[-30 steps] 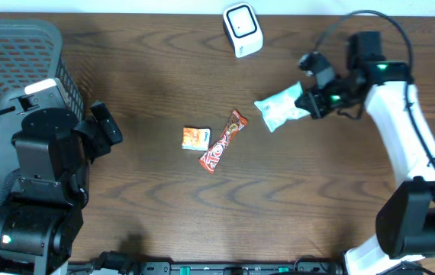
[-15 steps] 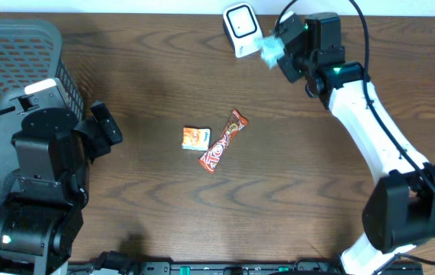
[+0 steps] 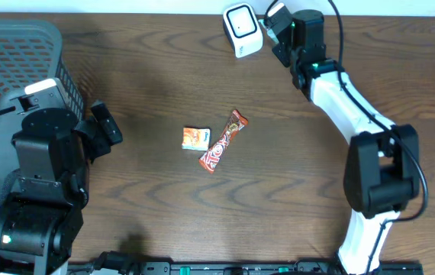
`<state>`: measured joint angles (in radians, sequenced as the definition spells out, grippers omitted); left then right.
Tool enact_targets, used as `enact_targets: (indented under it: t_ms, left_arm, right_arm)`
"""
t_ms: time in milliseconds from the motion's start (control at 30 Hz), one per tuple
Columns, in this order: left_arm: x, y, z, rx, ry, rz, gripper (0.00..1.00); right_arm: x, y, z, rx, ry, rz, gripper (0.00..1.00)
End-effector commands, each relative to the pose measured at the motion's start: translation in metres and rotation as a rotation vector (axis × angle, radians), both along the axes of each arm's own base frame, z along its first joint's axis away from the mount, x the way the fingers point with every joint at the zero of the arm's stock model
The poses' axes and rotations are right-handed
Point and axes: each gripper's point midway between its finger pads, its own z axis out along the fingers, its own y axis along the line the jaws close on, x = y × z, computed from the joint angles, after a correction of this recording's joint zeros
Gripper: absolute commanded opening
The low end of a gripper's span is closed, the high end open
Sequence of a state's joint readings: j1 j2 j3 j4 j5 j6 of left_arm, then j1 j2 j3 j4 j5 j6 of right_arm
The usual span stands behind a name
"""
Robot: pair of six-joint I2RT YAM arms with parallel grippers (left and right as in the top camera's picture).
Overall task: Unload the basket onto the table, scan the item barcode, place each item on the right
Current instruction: 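Hold the wipes pack barcode in front of the scanner window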
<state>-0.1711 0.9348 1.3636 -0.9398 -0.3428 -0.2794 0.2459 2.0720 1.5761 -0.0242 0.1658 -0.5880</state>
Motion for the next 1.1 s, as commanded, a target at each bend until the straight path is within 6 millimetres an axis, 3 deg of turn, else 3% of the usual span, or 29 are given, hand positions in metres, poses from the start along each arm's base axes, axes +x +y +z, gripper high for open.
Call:
enact_targets:
  t_ms: [0, 267, 467, 567, 733, 1067]
  left_arm:
    - [-0.001, 0.003, 0.003, 0.018, -0.002, 0.004, 0.98]
    - [-0.001, 0.003, 0.003, 0.018, -0.002, 0.004, 0.98]
    - [-0.001, 0.003, 0.003, 0.018, -0.002, 0.004, 0.98]
    - [-0.001, 0.003, 0.003, 0.018, -0.002, 0.004, 0.98]
    - [-0.001, 0.003, 0.003, 0.018, -0.002, 0.004, 0.98]
    - [-0.001, 0.003, 0.003, 0.018, -0.002, 0.004, 0.98]
  right_arm:
    - [0.017, 0.015, 0.031, -0.056, -0.087, 0.031, 0.02]
    - [0.043, 0.032, 0.018, -0.219, -0.132, 0.046, 0.02]
    - [0.037, 0.057, -0.026, -0.46, -0.078, 0.102, 0.02]
    - [0.032, 0.074, -0.035, -0.505, -0.069, 0.132, 0.01]
    - [0.026, 0.091, -0.035, -0.521, -0.076, 0.159, 0.01]
    - [0.013, 0.089, -0.035, -0.553, -0.031, 0.097, 0.01]
